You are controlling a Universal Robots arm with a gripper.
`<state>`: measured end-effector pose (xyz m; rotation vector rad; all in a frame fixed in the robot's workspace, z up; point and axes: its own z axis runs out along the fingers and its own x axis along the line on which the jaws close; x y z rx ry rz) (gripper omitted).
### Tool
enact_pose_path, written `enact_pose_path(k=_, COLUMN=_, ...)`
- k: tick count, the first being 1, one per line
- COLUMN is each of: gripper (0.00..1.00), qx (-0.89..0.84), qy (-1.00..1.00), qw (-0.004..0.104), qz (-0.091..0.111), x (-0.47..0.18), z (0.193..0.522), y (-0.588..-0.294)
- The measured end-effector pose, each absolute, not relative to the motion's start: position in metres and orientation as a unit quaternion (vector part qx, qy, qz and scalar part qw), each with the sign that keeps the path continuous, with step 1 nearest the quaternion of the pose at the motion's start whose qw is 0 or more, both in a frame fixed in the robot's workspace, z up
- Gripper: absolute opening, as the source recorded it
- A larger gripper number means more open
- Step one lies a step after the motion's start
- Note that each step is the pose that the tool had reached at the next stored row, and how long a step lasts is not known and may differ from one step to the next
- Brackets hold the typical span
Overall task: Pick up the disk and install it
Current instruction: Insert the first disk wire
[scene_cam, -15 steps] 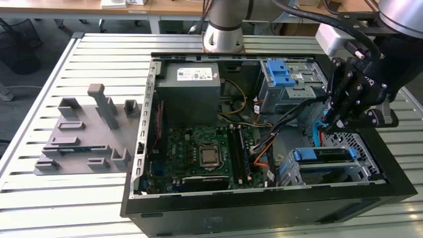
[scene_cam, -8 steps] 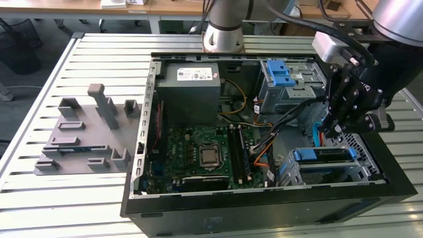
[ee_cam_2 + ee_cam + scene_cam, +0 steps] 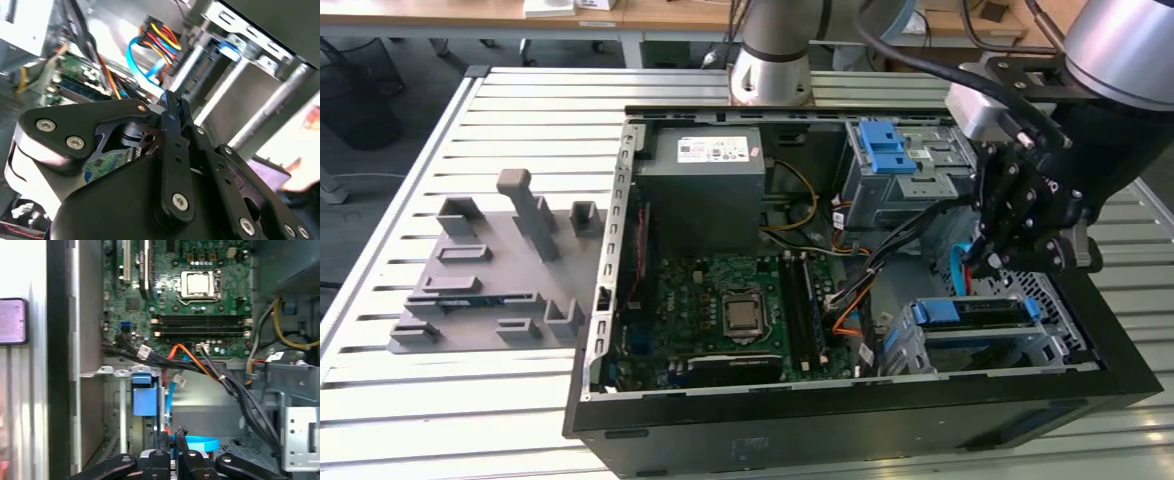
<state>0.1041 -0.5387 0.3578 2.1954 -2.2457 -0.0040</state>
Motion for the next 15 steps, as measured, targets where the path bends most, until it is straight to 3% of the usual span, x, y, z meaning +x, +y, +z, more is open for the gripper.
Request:
enact_pose_path(k=2, gripper=0.16, qx=0.699, qy=-0.715, qw=-0.004, qz=-0.006, x=0.104, z=0.356, y=-0.539)
enact_pose_path(k=15, gripper=0.16, qx=0.699, qy=-0.715, qw=-0.002, qz=-0.004, x=0.104, z=0.346, y=-0.549)
